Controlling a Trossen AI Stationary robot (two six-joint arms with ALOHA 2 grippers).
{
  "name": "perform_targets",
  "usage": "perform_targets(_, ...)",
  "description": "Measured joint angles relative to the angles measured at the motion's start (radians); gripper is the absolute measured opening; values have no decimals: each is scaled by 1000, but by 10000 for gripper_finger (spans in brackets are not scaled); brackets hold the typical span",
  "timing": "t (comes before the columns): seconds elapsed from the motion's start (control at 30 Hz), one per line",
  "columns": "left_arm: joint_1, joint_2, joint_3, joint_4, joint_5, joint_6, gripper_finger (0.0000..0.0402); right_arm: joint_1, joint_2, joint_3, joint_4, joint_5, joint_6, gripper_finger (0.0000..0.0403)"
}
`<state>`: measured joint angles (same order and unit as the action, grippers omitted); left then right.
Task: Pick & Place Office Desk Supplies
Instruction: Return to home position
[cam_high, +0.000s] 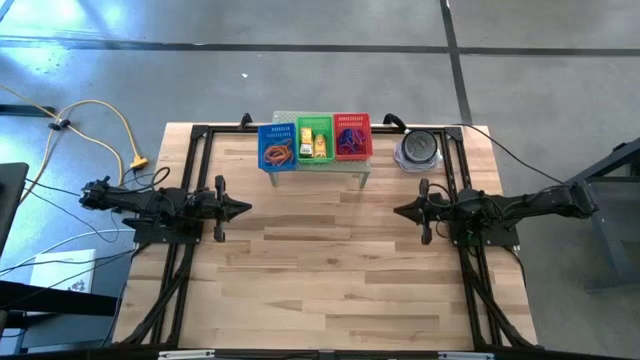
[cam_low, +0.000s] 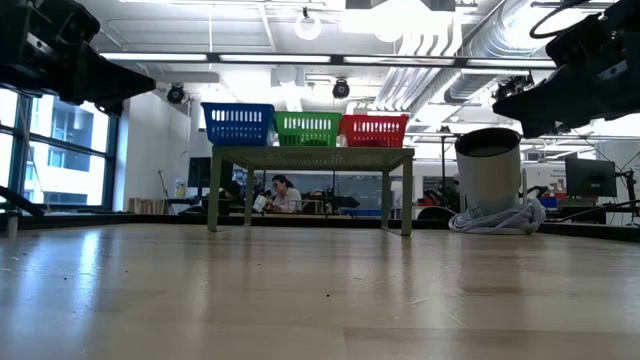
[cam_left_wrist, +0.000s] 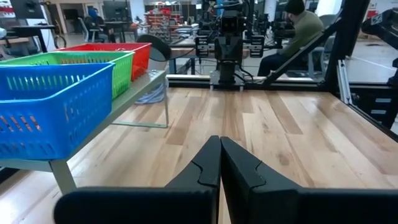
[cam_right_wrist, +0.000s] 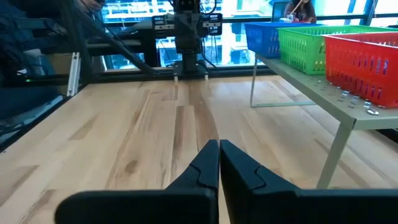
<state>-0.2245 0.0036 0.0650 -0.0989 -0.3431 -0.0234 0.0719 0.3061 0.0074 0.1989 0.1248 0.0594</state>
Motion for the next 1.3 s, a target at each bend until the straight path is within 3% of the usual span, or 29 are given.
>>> perform_targets(0.5,0,0,-2,-5,0,5,0,0,0,0,29,-28,17,2)
perform_targets(0.83,0,1,-3,0,0,24,0,0,0,-1,29,136,16,2)
perform_targets(1.3,0,1,-9,220,-3,25,0,0,0,-2,26,135,16,2)
